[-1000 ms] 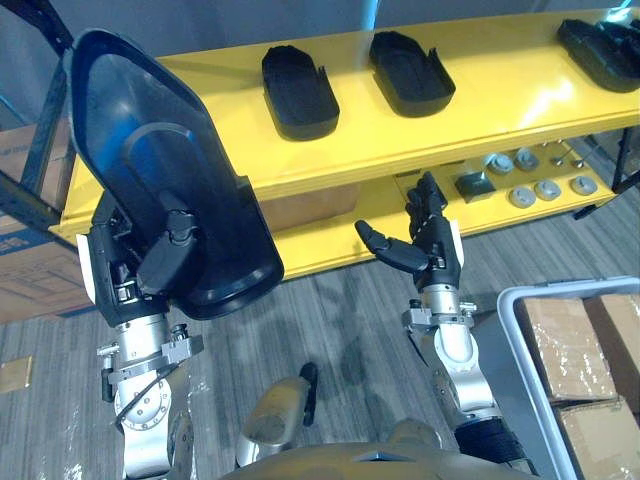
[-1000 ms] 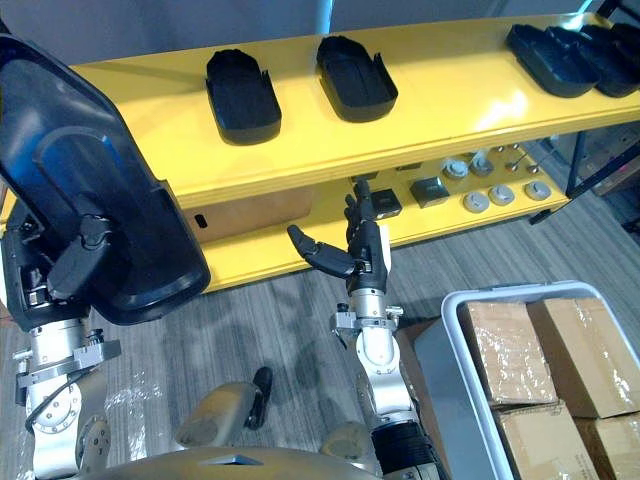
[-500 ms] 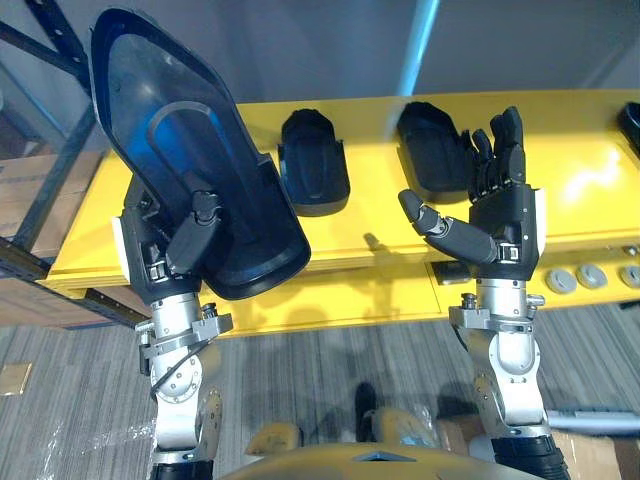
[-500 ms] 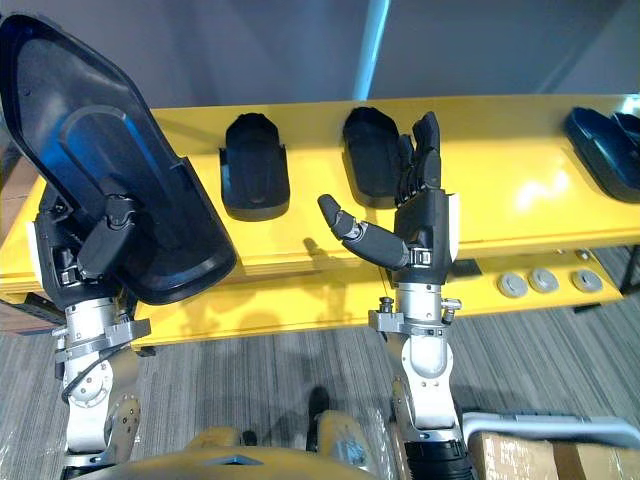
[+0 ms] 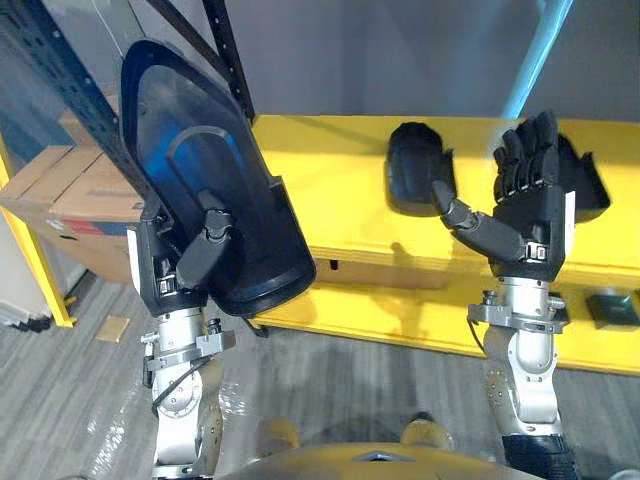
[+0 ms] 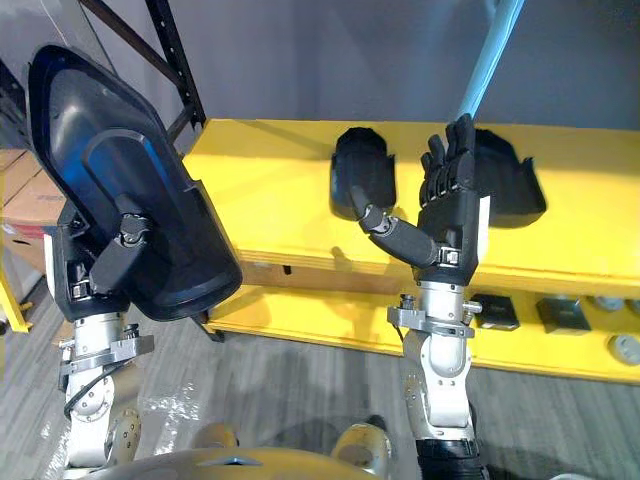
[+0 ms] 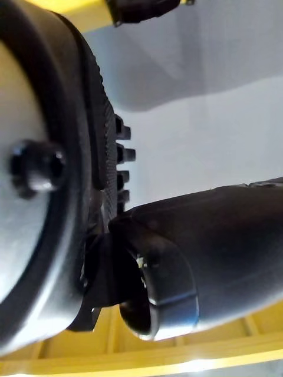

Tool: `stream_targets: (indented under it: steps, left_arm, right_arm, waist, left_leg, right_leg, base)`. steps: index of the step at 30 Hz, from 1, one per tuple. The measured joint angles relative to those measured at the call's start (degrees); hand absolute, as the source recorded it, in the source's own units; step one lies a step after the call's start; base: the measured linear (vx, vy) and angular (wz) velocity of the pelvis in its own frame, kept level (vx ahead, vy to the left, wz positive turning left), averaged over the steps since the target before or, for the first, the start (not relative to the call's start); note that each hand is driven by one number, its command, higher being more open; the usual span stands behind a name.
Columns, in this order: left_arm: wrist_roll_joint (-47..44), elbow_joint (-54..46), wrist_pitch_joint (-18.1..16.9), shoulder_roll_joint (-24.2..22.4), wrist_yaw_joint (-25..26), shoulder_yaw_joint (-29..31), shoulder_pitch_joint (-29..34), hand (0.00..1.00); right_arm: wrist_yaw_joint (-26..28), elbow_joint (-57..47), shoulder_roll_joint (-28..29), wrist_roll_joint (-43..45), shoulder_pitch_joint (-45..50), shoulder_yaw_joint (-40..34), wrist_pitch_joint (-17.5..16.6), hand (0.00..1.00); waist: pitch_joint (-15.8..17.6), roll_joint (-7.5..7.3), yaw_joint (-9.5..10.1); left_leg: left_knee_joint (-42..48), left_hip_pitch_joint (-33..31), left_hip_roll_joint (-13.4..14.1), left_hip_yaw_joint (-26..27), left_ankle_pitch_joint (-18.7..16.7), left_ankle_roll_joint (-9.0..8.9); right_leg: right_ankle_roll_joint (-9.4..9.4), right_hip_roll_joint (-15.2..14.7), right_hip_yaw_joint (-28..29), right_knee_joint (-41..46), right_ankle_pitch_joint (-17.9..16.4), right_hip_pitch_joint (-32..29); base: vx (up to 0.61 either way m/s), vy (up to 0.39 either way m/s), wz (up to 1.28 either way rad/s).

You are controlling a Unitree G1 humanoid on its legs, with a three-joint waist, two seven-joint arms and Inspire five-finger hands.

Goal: Walk over and take three plastic housings, then place them on the shelf

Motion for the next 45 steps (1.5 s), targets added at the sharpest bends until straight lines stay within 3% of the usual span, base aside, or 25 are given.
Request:
stream_targets:
  steps: [1, 3, 4, 6, 7, 9, 11, 13, 18, 21, 26, 29, 38, 45]
  left_arm:
    - [-0.11, 0.17, 0.38, 1.09, -1.64, 0.57, 0.29, 0.0]
    - [-0.27, 0.2, 1.08, 3.72, -4.67, 1.15, 0.2, 0.0]
    - [-0.3, 0.21, 1.19, 4.06, -5.33, 1.28, 0.06, 0.0]
    - [-0.28, 0.21, 2.01, 4.73, -7.15, 1.72, 0.03, 0.0]
    - [-0.39, 0.22, 2.69, 5.45, -8.39, 1.96, -0.64, 0.0]
    - [-1.06, 0.41, 5.79, 7.64, -9.28, 0.16, -5.55, 0.0]
    - [-1.06, 1.62, 8.06, 8.3, -8.96, -2.42, -11.0, 0.0]
    - [-1.01, 2.24, 10.04, 8.29, -8.42, -4.92, -14.15, 0.0]
    - [-0.66, 4.56, 11.88, 8.14, -5.62, -8.62, -13.85, 0.0]
    - [0.77, 6.47, 11.88, 8.09, 0.31, -7.14, -14.31, 0.0]
    - [3.97, 13.04, 12.69, 8.19, 12.66, 0.48, -22.1, 0.0]
    - [2.82, 14.21, 12.83, 8.25, 17.02, 3.11, -26.03, 0.0]
    - [-10.13, 21.27, 13.13, 11.57, 14.76, 3.18, -38.01, 0.0]
    - [-12.04, 31.42, 18.73, 16.03, 17.0, 3.38, -45.07, 0.0]
  right_arm:
    - [-0.12, 1.19, 1.55, 1.18, 0.79, 0.65, 0.01, 1.0]
    - [-1.45, 2.2, 5.47, 1.38, 3.73, 2.42, 0.18, 1.0]
    - [-1.57, 2.28, 6.09, 1.29, 4.28, 2.94, 0.18, 1.0]
    - [-1.87, 2.95, 7.05, 1.17, 5.54, 4.81, 0.18, 1.0]
    - [-1.69, 3.65, 7.58, 0.88, 5.64, 5.54, 0.2, 1.0]
    - [-2.28, 3.78, 7.53, 0.79, 5.63, 5.29, 0.23, 1.0]
    - [-2.47, 3.61, 7.26, 0.73, 5.48, 4.02, 0.22, 1.0]
    - [-3.46, 3.64, 6.79, -1.07, 5.21, 3.3, 0.28, 1.0]
    - [-3.36, 2.01, 2.36, -3.99, 2.73, 2.71, 1.45, 1.0]
    - [-2.62, -2.44, 0.37, -5.88, 2.98, 1.84, 3.57, 1.0]
    - [0.07, -7.77, -0.42, -5.8, 4.62, 1.06, 4.53, 1.0]
    - [0.24, -9.87, -0.41, -5.31, 5.92, 1.35, 4.55, 1.0]
    - [2.09, -13.85, -0.59, -5.34, 5.56, 6.19, 4.55, 1.0]
    - [2.86, -16.93, -2.35, -5.27, 5.82, 7.7, 4.57, 1.0]
  waist:
    - [0.38, -0.84, -0.22]
    - [0.0, -2.43, -0.94]
    - [-0.14, -2.7, -0.94]
    - [0.08, -1.63, -0.55]
    - [0.27, -1.08, -0.82]
    - [0.08, -1.21, -1.25]
    - [-0.09, -1.56, -1.88]
    - [-0.04, -1.47, -3.14]
    - [0.03, -1.22, -4.1]
    - [0.36, -1.07, -4.42]
    - [4.83, -1.46, -6.48]
    - [6.66, -1.54, -7.18]
    - [9.59, -1.58, -7.94]
    - [10.77, -1.92, -9.22]
  left_leg:
    - [0.18, -0.1, -2.03, 1.64, -0.35, 0.8]
    - [1.33, -0.97, -5.01, 2.8, -0.85, 2.53]
    - [2.1, -1.2, -5.33, 3.21, -1.28, 3.08]
    - [0.97, -0.92, -5.46, 5.97, -1.18, 4.79]
    - [-0.97, -0.39, -5.47, 7.41, -0.31, 5.53]
    - [-4.69, -0.28, -6.27, 7.27, 3.6, 6.13]
    - [-7.97, -0.39, -7.74, 6.37, 5.98, 6.2]
    - [-9.32, -0.72, -8.49, 5.02, 7.0, 6.23]
    - [-11.66, 1.27, -6.59, 6.0, 7.89, 5.08]
    - [-13.38, 1.73, -5.97, 7.83, 8.13, 4.68]
    - [-13.45, 0.82, -6.27, 10.35, 8.08, 4.66]
    - [-13.21, -0.33, -6.38, 11.98, 8.07, 4.66]
    - [-9.65, -2.02, -4.61, 16.46, 6.94, 4.2]
    - [-7.64, -2.04, -3.85, 19.2, 5.42, 4.04]
  right_leg:
    - [0.33, -1.17, 3.35, -1.18, 0.22, 0.04]
    - [-0.27, -1.4, 3.35, -2.12, 2.29, 1.86]
    - [-0.47, -1.63, 2.92, -2.75, 4.15, 1.8]
    - [-3.47, -1.73, 0.57, -5.12, 9.46, 1.04]
    - [-4.67, -0.66, -0.74, -3.9, 8.24, 0.31]
    - [-2.79, 4.67, 0.45, -3.56, 1.69, 1.08]
    - [-4.01, 6.32, 0.17, -7.39, 0.48, 2.68]
    - [-3.88, 6.13, 0.13, -8.65, 0.66, 3.17]
    - [-3.94, 8.09, 1.72, -8.61, 0.77, 3.09]
    - [-4.47, 9.03, 4.0, -8.28, 1.06, 1.11]
    - [-4.8, 9.05, 7.69, -4.92, 0.86, -3.27]
    - [-4.83, 9.06, 9.49, -3.16, 0.81, -6.08]
    - [-4.81, 9.81, 12.5, -0.33, 0.72, -9.29]
    - [-4.56, 9.75, 14.15, 2.03, -0.15, -10.27]
  base:
    - [-0.02, 0.5, -0.23]
    - [0.08, 0.379, -0.09]
    - [0.06, 0.362, -0.25]
    - [0.0, 0.247, -0.46]
    - [0.07, 0.186, -0.38]
    - [0.09, 0.148, -0.18]
    - [0.06, 0.053, 0.18]
    - [0.04, -0.003, 0.33]
    - [0.02, -0.061, -0.15]
    - [-0.03, -0.046, -0.34]
    - [-0.1, 0.011, -0.3]
    - [-0.09, 0.011, -0.24]
    - [-0.02, 0.001, -0.17]
    - [-0.02, 0.013, -0.11]
